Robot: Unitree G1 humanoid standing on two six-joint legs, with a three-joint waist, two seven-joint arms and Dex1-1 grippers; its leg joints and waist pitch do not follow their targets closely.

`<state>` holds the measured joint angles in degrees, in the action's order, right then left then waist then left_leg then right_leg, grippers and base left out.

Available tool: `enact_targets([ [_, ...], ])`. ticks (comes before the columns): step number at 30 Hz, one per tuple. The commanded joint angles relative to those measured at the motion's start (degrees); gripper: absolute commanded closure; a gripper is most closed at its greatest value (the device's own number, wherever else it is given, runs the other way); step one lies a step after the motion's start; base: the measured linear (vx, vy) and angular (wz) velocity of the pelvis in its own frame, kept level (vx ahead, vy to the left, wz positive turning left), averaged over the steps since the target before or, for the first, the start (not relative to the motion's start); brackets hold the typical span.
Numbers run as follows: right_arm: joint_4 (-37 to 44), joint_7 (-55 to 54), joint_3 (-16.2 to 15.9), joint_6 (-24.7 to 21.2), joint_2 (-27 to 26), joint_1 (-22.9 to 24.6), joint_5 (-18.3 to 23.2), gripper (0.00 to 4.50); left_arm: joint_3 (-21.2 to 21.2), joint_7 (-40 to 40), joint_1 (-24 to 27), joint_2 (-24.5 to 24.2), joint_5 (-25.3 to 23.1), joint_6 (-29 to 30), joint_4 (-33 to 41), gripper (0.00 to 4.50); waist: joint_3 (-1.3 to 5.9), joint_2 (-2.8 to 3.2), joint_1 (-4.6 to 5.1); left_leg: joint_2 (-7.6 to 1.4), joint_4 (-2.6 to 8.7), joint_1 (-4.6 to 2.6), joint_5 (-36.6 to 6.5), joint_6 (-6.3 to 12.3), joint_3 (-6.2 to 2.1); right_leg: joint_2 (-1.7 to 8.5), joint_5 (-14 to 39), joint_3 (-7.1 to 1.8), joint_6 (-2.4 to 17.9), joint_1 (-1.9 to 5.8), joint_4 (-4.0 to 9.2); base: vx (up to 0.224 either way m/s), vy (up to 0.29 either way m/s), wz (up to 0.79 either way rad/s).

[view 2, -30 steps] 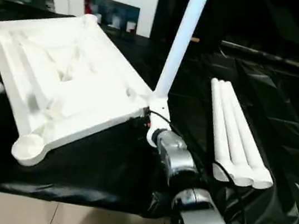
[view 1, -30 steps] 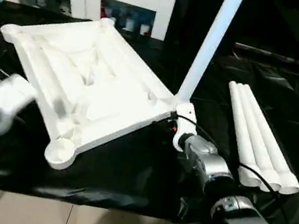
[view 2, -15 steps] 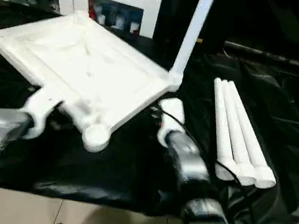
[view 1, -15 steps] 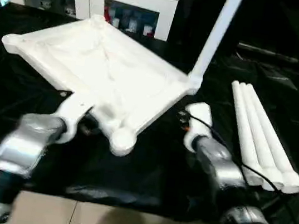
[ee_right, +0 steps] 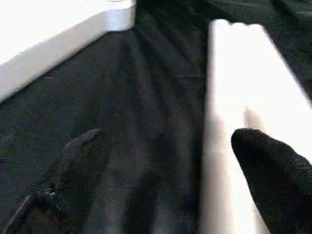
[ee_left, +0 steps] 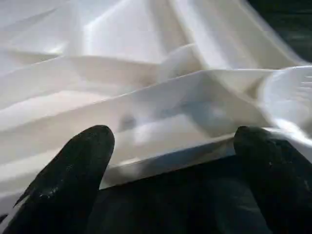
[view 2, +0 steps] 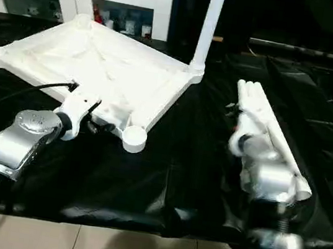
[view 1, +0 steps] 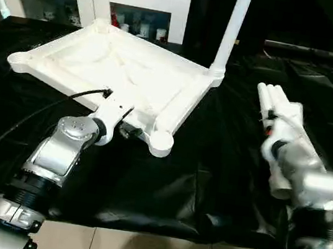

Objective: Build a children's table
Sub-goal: Rotate table base

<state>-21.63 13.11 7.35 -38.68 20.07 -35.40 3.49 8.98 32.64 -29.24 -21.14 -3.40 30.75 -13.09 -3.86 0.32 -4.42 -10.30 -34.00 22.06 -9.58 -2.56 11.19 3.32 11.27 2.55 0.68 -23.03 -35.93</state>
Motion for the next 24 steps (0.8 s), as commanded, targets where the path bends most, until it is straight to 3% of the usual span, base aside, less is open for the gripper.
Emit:
enact_targets([
  [1, -1.5, 1.0, 0.2, -5.5, 1.6, -2.8, -0.5, 0.09, 1.0, 3.8, -0.1, -2.4, 1.3, 1.9, 3.3, 0.0, 4.66, 0.15, 0.05, -2.13, 3.15, -1.14, -8.3, -0.37, -1.45, 4.13, 4.6, -2.57, 12.3, 3.18, 4.02, 0.0, 0.0, 0.0],
  [2, -2.2, 1.1, 0.4, -6.2, 1.9, -3.5, -0.3, 0.09, 1.1, 4.8, 0.0, -3.0, 1.7, 2.3, 4.1, 0.0, 4.65, 0.28, 0.12, -2.17, 3.18, -1.12, -8.1, -0.18, -1.46, 4.13, 4.6, -2.55, 12.6, 3.1, 4.05, 0.0, 0.0, 0.0],
  [3, -4.4, 1.5, 0.9, -8.1, 2.7, -5.5, 0.3, 0.09, 1.3, 7.4, 0.2, -4.5, 2.8, 3.3, 6.2, 0.0, 4.67, 0.02, 0.28, -2.18, 3.08, -1.11, -7.9, -0.13, -1.46, 4.19, 4.6, -2.53, 13.1, 3.18, 3.87, 0.0, 0.0, 0.0],
  [8, -11.7, 3.5, -1.8, -13.0, 4.7, -9.6, -0.3, 0.09, 3.0, 16.0, 1.6, -7.8, 7.0, 3.5, 13.1, 0.0, 4.42, 0.27, 0.43, -2.31, 3.02, -1.19, -8.4, -0.37, -1.27, 4.23, 5.7, -2.52, 14.0, 2.93, 4.09, 0.0, 0.0, 0.0],
  [9, -13.5, 3.1, -2.0, -13.4, 4.7, -10.3, -0.7, 0.09, 3.8, 18.8, 2.4, -8.7, 8.6, 4.1, 15.9, 0.0, 4.41, -0.56, 0.31, -2.39, 3.07, -1.06, -8.0, -0.29, -1.24, 4.37, 5.8, -2.54, 14.1, 3.11, 3.96, 0.0, 0.0, 0.0],
  [10, -14.2, 2.7, -1.8, -13.4, 4.6, -10.6, -0.7, 0.09, 4.1, 19.9, 2.8, -9.0, 9.3, 4.4, 17.1, 0.0, 4.45, -0.29, 0.18, -2.43, 3.05, -1.11, -7.7, -0.3, -1.24, 4.45, 5.8, -2.55, 14.1, 3.03, 3.86, 0.0, 0.0, 0.0],
  [14, -16.8, 3.0, -2.1, -15.2, 4.3, -11.5, -0.9, 0.09, 4.9, 20.9, 3.6, -9.7, 10.3, 6.4, 19.9, 0.0, 4.35, -0.27, -0.18, -2.35, 2.99, -1.18, -7.4, -0.42, -1.0, 4.14, 5.7, -2.61, 13.5, 2.89, 3.9, 0.0, 0.0, 0.0],
  [15, -18.1, 2.9, -2.1, -15.5, 4.3, -12.1, -0.9, 0.09, 5.1, 21.0, 3.9, -10.0, 10.7, 7.3, 20.8, 0.0, 4.34, -0.66, -0.16, -2.36, 3.01, -1.22, -7.8, -0.65, -0.95, 4.17, 6.7, -2.59, 13.3, 2.86, 3.93, 0.0, 0.0, 0.0],
  [17, -19.4, 2.7, -2.4, -15.6, 4.4, -12.6, -1.0, 0.09, 5.2, 21.3, 4.1, -10.3, 11.0, 7.9, 21.4, 0.0, 4.25, -0.39, -0.25, -2.33, 3.04, -1.26, -8.4, -1.09, -1.0, 4.18, 8.5, -2.59, 12.9, 2.73, 4.02, 0.0, 0.0, 0.0],
  [24, -21.4, 3.7, -2.6, -16.2, 3.7, -13.5, -0.2, 0.09, 5.2, 21.6, 4.0, -11.1, 10.9, 8.4, 21.7, 0.0, 4.34, -0.39, -0.37, -2.28, 2.98, -1.2, -8.1, -1.53, -1.02, 4.09, 7.9, -2.63, 12.0, 2.75, 3.88, 0.0, 0.0, 0.0],
])
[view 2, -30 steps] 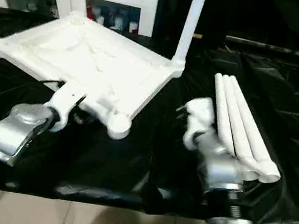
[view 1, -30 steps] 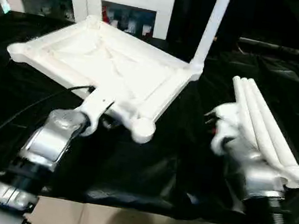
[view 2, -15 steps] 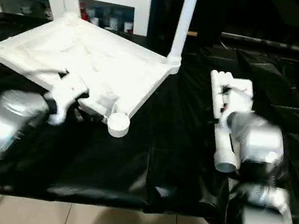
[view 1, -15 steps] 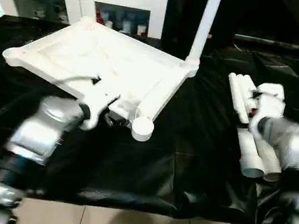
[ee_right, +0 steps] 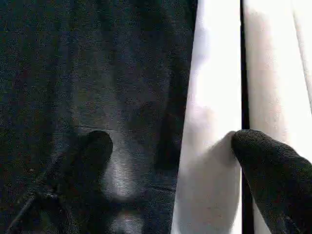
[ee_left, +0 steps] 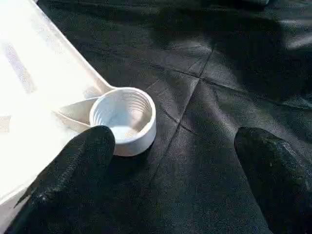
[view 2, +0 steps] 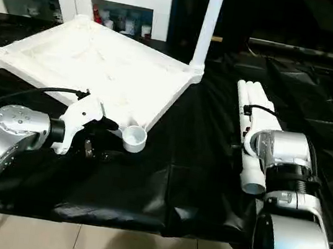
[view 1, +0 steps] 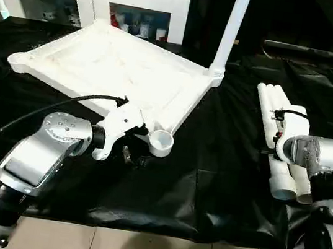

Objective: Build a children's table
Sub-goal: Rotate table base, then pick table leg

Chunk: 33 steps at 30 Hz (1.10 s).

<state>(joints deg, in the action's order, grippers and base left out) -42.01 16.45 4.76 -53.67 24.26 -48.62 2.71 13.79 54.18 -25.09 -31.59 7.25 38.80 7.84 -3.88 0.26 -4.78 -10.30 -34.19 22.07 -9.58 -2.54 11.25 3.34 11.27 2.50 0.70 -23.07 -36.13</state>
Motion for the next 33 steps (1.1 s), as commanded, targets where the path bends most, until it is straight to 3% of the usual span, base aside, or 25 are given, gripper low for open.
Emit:
enact_targets([
  [1, -0.4, 0.6, 0.2, -0.9, -0.8, -0.2, 1.0, 0.09, 0.5, 0.0, -0.2, -0.8, 0.1, 0.4, 0.7, 0.0, 4.4, -0.22, -0.04, -2.27, 3.16, -1.21, -8.1, -1.55, -1.09, 4.1, 7.7, -2.59, 12.0, 2.81, 4.06, 0.0, 0.0, 0.0],
  [8, 0.6, 0.8, 1.0, 0.6, -1.4, -1.6, 1.7, 0.09, 0.8, -0.1, -0.4, -1.3, 0.1, 0.9, 1.1, 0.0, 4.5, -0.09, -0.06, -2.29, 3.13, -1.28, -8.0, -1.62, -1.11, 4.03, 7.0, -2.54, 12.2, 2.77, 3.95, 0.0, 0.0, 0.0],
  [13, 0.8, -1.4, 3.6, 2.0, -0.7, -3.0, 2.2, 0.09, 1.0, -0.1, -0.5, -1.6, -0.2, 0.7, 0.9, 0.0, 4.51, -0.06, -0.19, -2.22, 3.12, -1.27, -7.9, -1.94, -1.1, 4.02, 6.6, -2.54, 12.3, 2.81, 3.89, 0.0, 0.0, 0.0],
  [22, -3.0, -2.0, 1.9, 0.7, -1.3, -0.7, 1.1, 0.09, 1.5, -0.3, -0.8, -1.4, -0.2, 0.6, 0.6, 0.0, 4.58, -0.12, -0.24, -2.14, 3.04, -1.13, -7.4, -1.86, -1.09, 4.01, 5.5, -2.5, 12.5, 2.98, 3.81, 0.0, 0.0, 0.0],
  [32, -4.9, -2.2, 2.5, 1.4, -1.6, -0.8, 1.6, 0.09, 1.8, -0.2, -0.5, -1.8, -0.3, 0.5, 0.6, 0.0, 4.65, -0.18, -0.27, -2.19, 2.94, -1.17, -7.0, -1.51, -1.07, 4.05, 5.6, -2.47, 12.5, 2.96, 3.72, 0.0, 0.0, 0.0],
  [33, -5.2, -2.3, 2.5, 1.5, -1.6, -0.8, 1.6, 0.09, 1.8, -0.3, -0.5, -1.8, -0.3, 0.5, 0.7, 0.0, 4.63, -0.5, -0.22, -2.17, 2.94, -1.14, -6.9, -1.39, -1.0, 3.98, 5.6, -2.47, 12.5, 2.96, 3.77, 0.0, 0.0, 0.0],
])
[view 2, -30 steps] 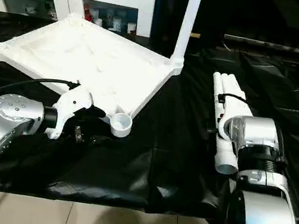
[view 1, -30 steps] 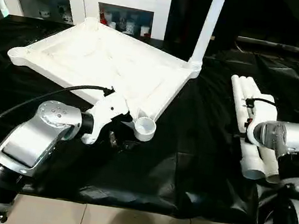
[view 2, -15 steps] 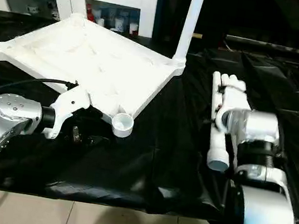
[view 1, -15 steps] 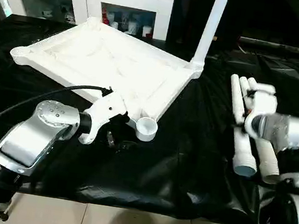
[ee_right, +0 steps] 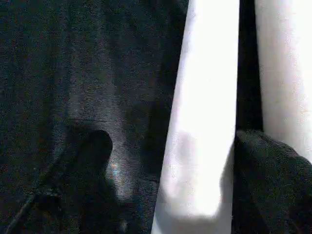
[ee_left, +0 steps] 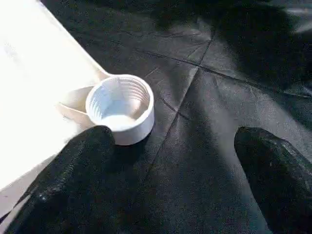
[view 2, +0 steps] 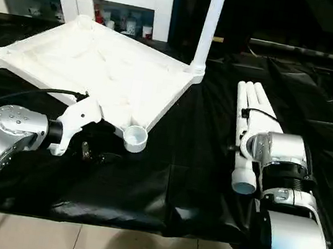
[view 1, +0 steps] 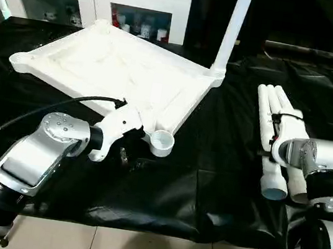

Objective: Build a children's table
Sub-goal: Pick table leg

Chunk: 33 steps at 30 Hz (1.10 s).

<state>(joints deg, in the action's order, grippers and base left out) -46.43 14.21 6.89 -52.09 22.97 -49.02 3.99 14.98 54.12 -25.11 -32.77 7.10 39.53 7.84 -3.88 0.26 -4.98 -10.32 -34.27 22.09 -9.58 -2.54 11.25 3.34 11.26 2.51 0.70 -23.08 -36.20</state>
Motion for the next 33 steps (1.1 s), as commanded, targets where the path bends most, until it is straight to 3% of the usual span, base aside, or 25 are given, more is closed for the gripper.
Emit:
enact_targets([
  [1, -1.4, -0.1, 0.6, -0.1, -0.4, -0.5, 0.4, 0.09, 0.7, -0.3, -0.5, -0.5, -0.2, -0.2, 0.7, 0.0, 4.62, -0.32, -0.09, -2.2, 3.02, -1.21, -6.9, -1.34, -1.03, 4.07, 5.8, -2.49, 12.6, 2.9, 3.8, 0.0, 0.0, 0.0],
  [3, -2.5, -0.3, 0.3, 0.1, -0.4, -0.4, 0.1, 0.09, 0.7, -0.3, -0.4, -0.5, -0.1, -0.1, 0.9, 0.0, 4.61, -0.32, -0.05, -2.16, 2.99, -1.15, -7.0, -1.39, -1.02, 4.06, 6.0, -2.48, 12.7, 2.93, 3.82, 0.0, 0.0, 0.0],
  [5, -3.3, -0.4, 0.4, 0.3, -0.4, -0.3, 0.2, 0.36, 0.7, -0.4, -0.4, -0.4, -0.1, 0.0, 1.1, 0.0, 4.61, -0.69, -0.09, -2.17, 3.0, -1.11, -6.8, -1.29, -0.99, 4.09, 6.2, -2.49, 12.6, 2.98, 3.83, 0.0, 0.0, 0.0],
  [18, -6.1, -1.0, 2.2, 1.5, -0.6, -0.6, 1.4, 1.37, -0.3, -0.2, -1.1, 0.3, 1.7, 1.1, 1.6, 0.0, 4.58, -0.79, -0.19, -2.15, 2.93, -1.03, -6.1, -0.83, -0.93, 4.1, 6.6, -2.44, 12.3, 2.88, 3.78, 0.0, 0.0, 0.0],
  [22, -8.3, -3.0, 4.8, 3.5, -0.8, -0.5, 2.5, 1.77, -1.6, -3.1, -2.0, 2.1, 1.0, -0.5, -0.1, 0.0, 4.62, -0.82, -0.19, -2.17, 2.9, -1.16, -7.1, -1.29, -0.94, 4.17, 7.6, -2.48, 11.9, 2.86, 3.93, 0.0, 0.0, 0.0],
  [25, -9.1, -3.4, 5.3, 4.4, -0.7, -0.3, 2.8, 1.83, -1.5, -3.5, -2.1, 2.0, 0.9, -0.8, -0.3, 0.0, 4.66, -0.78, -0.17, -2.17, 2.95, -1.17, -7.3, -1.39, -1.02, 4.12, 7.3, -2.4, 11.8, 2.86, 3.85, 0.0, 0.0, 0.0],
  [26, -9.4, -3.6, 5.6, 4.9, -0.7, -0.3, 2.8, 2.13, -1.6, -3.5, -2.1, 2.0, 1.1, -0.6, -0.4, 0.0, 4.62, -0.64, -0.17, -2.13, 2.94, -1.14, -7.4, -1.45, -1.03, 4.09, 7.4, -2.4, 11.8, 2.82, 3.89, 0.0, 0.0, 0.0],
  [33, -9.8, -4.3, 6.8, 8.6, -1.4, -0.5, 3.6, 2.58, -4.0, -5.8, -2.0, 3.7, 2.4, -1.6, -1.7, 0.0, 4.69, -0.76, -0.15, -2.1, 2.89, -1.11, -7.8, -1.48, -0.98, 4.09, 6.8, -2.39, 12.1, 2.89, 3.85, 0.0, 0.0, 0.0],
])
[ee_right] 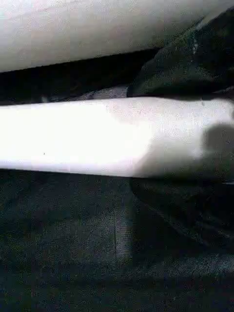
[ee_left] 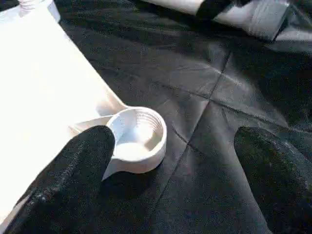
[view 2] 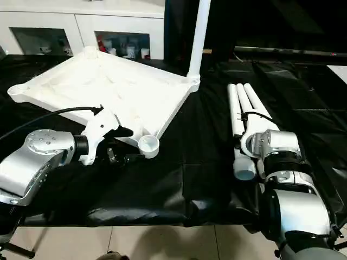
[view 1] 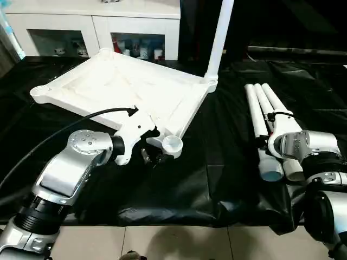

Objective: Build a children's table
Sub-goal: Pick table leg

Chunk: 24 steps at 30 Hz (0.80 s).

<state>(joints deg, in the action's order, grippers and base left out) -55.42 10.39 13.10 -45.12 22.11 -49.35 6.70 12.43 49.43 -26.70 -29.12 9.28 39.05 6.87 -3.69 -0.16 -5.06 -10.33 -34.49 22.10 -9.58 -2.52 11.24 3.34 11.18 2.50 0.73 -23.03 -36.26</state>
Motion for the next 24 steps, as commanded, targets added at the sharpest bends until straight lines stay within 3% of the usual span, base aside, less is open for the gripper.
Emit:
enact_targets([
  [1, -0.8, -0.7, 0.7, 1.8, -0.7, -0.2, 1.0, 2.62, -1.7, -1.6, -0.2, 0.3, 0.1, -2.1, -0.9, 0.0, 4.5, -0.21, -0.02, -2.12, 3.13, -1.13, -8.1, -1.49, -1.06, 4.14, 7.4, -2.35, 12.0, 2.8, 3.98, 0.0, 0.0, 0.0],
  [6, -1.1, -2.1, 2.4, 5.8, -2.3, 0.6, 2.2, 2.66, -3.1, -4.3, 0.3, 1.7, -0.3, -4.4, -3.1, 0.0, 4.5, -0.73, 0.02, -2.2, 3.17, -1.22, -8.5, -1.36, -0.96, 4.23, 8.6, -2.38, 11.5, 2.67, 4.11, 0.0, 0.0, 0.0],
  [10, 0.4, -2.5, 4.5, 10.2, -3.3, 1.4, 3.7, 2.66, -5.0, -8.8, -1.1, 4.6, -0.7, -5.2, -6.5, 0.0, 4.56, -0.61, 0.07, -2.19, 3.2, -1.22, -9.0, -1.36, -0.95, 4.14, 8.0, -2.4, 11.2, 2.67, 4.13, 0.0, 0.0, 0.0],
  [12, 4.5, -0.3, 8.0, 16.1, -4.7, 2.7, 7.3, 2.66, -10.0, -13.5, -4.1, 9.8, 2.7, -1.8, -10.1, 0.0, 4.75, -0.45, -0.14, -2.23, 3.14, -1.3, -8.6, -1.06, -1.07, 4.24, 6.5, -2.33, 11.5, 2.81, 3.97, 0.0, 0.0, 0.0],
  [14, 8.1, 2.7, 10.7, 18.9, -5.8, 3.9, 10.8, 2.66, -14.7, -16.5, -6.9, 14.1, 7.3, 2.5, -12.6, 0.0, 4.91, -1.13, -0.39, -2.13, 2.97, -1.25, -7.6, 0.06, -0.83, 4.25, 4.2, -2.41, 12.1, 2.94, 3.83, 0.0, 0.0, 0.0],
  [15, 8.7, 3.2, 11.0, 19.0, -6.0, 4.0, 11.3, 2.66, -15.1, -16.6, -7.1, 14.4, 7.7, 2.8, -12.7, 0.0, 4.88, -1.09, -0.43, -1.99, 2.92, -1.13, -7.2, 0.5, -0.74, 4.23, 3.5, -2.38, 12.4, 3.06, 3.72, 0.0, 0.0, 0.0],
  [18, 20.1, 12.8, 14.9, 18.7, -9.0, 7.7, 20.3, 2.66, -20.7, -17.9, -11.8, 20.1, 16.4, 8.2, -14.2, 0.0, 4.85, -1.41, -1.06, -2.04, 2.74, -0.92, -5.0, 3.82, -0.77, 4.31, 0.7, -2.24, 13.4, 3.23, 3.57, 0.0, 0.0, 0.0],
  [19, 27.0, 18.5, 15.1, 14.7, -10.1, 10.0, 25.3, 2.66, -21.9, -18.5, -13.7, 22.3, 19.1, 9.6, -14.3, 0.0, 4.91, -1.19, -1.32, -2.18, 2.72, -0.87, -4.5, 5.02, -0.91, 4.36, 0.0, -2.19, 13.7, 3.3, 3.59, 0.0, 0.0, 0.0],
  [21, 34.3, 24.3, 14.0, 9.9, -10.6, 12.4, 30.7, 2.66, -22.2, -17.5, -15.6, 24.1, 21.9, 11.4, -14.4, 0.0, 5.0, -1.34, -1.76, -2.22, 2.63, -0.9, -3.3, 6.57, -0.98, 4.28, -1.1, -2.08, 13.9, 3.42, 3.45, 0.0, 0.0, 0.0],
  [23, 37.8, 27.1, 12.3, 8.6, -10.4, 14.0, 32.9, 2.66, -22.2, -17.0, -16.7, 25.0, 22.3, 12.3, -14.8, 0.0, 4.83, -1.24, -1.74, -2.3, 2.73, -0.91, -3.7, 6.49, -1.04, 4.41, 1.6, -2.02, 13.8, 3.15, 3.84, 0.0, 0.0, 0.0],
  [24, 40.0, 29.0, 11.1, 7.1, -10.1, 15.0, 34.4, 2.66, -21.7, -16.5, -17.2, 25.2, 22.3, 12.9, -14.9, 0.0, 4.64, -1.46, -1.7, -2.26, 2.82, -0.89, -4.6, 5.96, -0.97, 4.41, 4.2, -2.07, 13.3, 3.16, 4.25, 0.0, 0.0, 0.0],
])
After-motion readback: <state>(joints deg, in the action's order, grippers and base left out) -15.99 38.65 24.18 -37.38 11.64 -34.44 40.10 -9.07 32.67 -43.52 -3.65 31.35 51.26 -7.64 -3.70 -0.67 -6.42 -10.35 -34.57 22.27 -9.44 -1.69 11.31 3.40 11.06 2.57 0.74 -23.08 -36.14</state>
